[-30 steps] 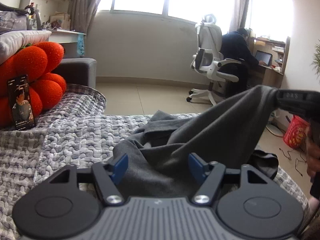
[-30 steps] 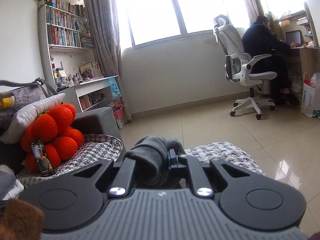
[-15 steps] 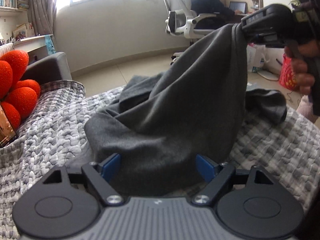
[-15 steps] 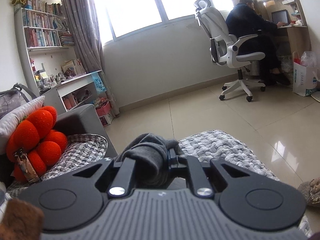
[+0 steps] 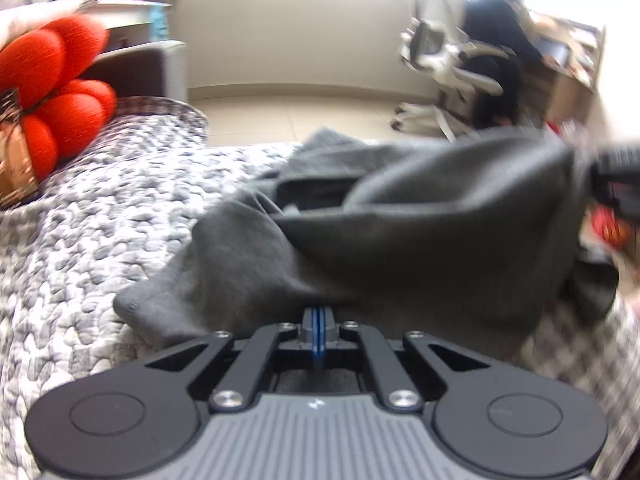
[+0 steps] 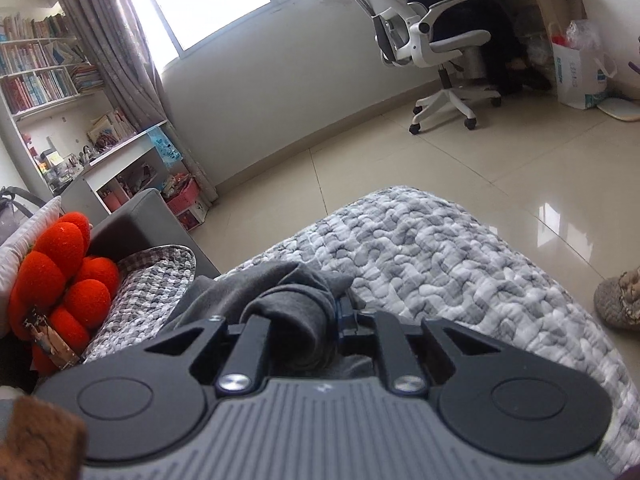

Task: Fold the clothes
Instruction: 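Lift the grey garment up off the bed with both grippers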

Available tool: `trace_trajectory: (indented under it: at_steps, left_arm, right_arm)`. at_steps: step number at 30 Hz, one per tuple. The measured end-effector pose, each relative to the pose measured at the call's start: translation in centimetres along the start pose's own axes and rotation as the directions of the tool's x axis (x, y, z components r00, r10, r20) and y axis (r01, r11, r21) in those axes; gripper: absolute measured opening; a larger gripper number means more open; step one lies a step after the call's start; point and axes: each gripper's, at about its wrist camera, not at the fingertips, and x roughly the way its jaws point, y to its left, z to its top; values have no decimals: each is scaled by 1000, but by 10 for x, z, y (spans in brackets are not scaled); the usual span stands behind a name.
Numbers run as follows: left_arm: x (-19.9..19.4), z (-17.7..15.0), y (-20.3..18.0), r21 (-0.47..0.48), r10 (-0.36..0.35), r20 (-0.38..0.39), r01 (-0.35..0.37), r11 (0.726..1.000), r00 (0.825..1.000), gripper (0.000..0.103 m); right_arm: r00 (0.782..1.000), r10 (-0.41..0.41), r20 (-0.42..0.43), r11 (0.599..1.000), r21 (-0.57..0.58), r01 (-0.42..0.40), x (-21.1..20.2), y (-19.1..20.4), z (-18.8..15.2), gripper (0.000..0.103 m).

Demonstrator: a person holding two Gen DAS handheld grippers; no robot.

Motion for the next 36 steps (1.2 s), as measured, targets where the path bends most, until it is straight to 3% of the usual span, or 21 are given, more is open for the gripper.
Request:
trace_trajectory:
  at_steps: [2, 7, 18, 36]
  left_arm:
    - [-4, 3, 0, -43, -1, 28, 2, 999, 1000, 1]
    - [-17, 7, -11, -16, -6, 97, 8, 1000, 995, 0]
    - [-45, 19, -4, -105, 1, 213, 21, 994, 977, 0]
    - [-89, 27, 30, -269, 69, 318, 20, 963, 946, 0]
  right_arm:
    - [998, -44, 36, 997, -63, 47, -1, 8, -6, 13]
    - [982, -98, 159, 976, -177, 126, -8, 24, -18, 13]
    - [968, -91, 235, 981, -149, 128, -1, 32, -17, 13]
    - [954, -29, 300, 975, -203, 94, -19, 42, -20, 13]
